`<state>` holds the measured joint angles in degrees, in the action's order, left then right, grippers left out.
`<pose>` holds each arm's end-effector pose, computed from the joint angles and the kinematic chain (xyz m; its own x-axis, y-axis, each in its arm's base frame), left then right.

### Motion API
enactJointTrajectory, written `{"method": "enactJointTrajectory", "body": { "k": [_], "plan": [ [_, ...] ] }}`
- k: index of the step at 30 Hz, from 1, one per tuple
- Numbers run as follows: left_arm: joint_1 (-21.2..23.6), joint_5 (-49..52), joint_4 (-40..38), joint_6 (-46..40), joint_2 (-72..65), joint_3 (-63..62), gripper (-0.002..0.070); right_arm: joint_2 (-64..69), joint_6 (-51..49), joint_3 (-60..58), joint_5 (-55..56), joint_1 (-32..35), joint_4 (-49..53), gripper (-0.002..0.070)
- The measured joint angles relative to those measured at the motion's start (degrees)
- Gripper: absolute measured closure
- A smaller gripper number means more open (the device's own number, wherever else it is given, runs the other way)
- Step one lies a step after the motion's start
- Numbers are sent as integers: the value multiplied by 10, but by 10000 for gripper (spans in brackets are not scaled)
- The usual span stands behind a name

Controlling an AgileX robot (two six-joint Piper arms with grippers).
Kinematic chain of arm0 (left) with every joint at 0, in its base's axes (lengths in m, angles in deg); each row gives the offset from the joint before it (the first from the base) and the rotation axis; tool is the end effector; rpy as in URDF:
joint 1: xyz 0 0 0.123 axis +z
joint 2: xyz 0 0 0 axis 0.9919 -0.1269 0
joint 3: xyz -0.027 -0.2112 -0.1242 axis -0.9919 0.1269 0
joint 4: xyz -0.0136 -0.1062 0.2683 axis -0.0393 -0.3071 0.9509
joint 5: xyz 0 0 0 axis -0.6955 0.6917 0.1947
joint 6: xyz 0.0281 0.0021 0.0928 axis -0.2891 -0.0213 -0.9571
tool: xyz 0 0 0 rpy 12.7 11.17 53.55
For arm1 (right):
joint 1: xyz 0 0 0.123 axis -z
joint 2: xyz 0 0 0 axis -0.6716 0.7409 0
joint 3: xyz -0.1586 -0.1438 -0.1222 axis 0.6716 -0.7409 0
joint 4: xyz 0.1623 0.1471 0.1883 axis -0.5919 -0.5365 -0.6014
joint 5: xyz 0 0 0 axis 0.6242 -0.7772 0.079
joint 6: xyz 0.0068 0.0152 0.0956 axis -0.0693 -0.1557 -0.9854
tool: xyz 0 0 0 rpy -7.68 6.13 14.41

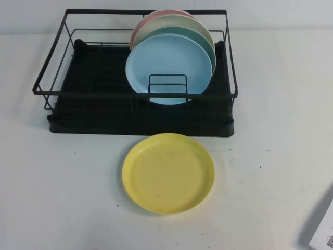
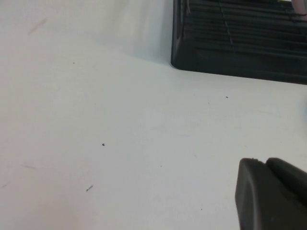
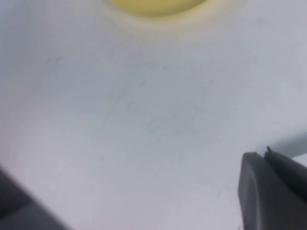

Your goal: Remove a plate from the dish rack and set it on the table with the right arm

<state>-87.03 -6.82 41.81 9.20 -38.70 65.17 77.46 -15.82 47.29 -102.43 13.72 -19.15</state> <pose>0.1353 -0.0086 0.1723 -0.2730 0.0098 -0.9620 0.0560 0.9984 -0.0058 0.1476 0.1019 0.2845 -0.6745 -0.3774 -0.6345 -0.5846 0.7980 0.1468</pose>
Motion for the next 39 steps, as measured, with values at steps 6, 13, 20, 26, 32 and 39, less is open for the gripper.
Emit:
{"method": "enactJointTrajectory", "body": {
  "k": [6,13,20,26,32,39],
  "plan": [
    [0,0,0,0,0,0,679,-116,93,-176,181,123,-8,694],
    [0,0,0,0,0,0,679,-268,108,-310,367,211,-21,694],
    [0,0,0,0,0,0,679,-365,109,-398,512,268,-65,694],
    [0,0,0,0,0,0,679,-392,110,-420,487,271,-93,694],
    [0,0,0,0,0,0,679,-392,100,-422,401,271,-28,694],
    [0,0,0,0,0,0,679,-392,82,-423,375,271,-10,694]
  ]
}}
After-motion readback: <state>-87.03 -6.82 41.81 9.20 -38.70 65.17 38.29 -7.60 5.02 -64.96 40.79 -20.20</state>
